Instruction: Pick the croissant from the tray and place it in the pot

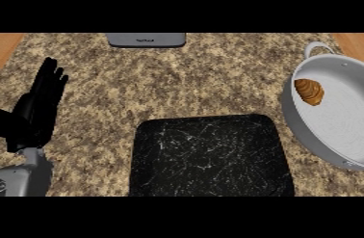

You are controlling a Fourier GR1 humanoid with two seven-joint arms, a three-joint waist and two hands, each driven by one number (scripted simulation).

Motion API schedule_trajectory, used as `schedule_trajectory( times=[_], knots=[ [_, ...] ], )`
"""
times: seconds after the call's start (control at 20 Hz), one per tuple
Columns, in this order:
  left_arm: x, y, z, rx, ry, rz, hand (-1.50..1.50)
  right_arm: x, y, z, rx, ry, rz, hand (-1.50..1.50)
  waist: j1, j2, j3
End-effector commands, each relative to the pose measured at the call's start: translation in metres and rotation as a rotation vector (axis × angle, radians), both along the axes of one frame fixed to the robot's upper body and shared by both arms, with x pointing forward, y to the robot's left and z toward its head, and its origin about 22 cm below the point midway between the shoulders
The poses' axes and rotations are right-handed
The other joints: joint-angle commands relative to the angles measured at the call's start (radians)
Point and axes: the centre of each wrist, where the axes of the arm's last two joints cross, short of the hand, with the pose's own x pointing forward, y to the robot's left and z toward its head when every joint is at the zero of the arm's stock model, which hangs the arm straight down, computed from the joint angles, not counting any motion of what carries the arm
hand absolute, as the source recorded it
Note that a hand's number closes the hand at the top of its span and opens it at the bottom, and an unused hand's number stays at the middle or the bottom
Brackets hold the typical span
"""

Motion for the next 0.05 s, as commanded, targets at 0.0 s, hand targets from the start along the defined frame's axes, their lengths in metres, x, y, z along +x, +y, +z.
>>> schedule_trajectory(
  times=[0.0],
  knots=[
    [-0.0084,0.0090,0.0009,0.005,-0.006,0.019,0.00,0.0075,0.0010,0.0049,-0.010,0.008,-0.008,-1.50,0.000,-0.001,0.000]
  ],
)
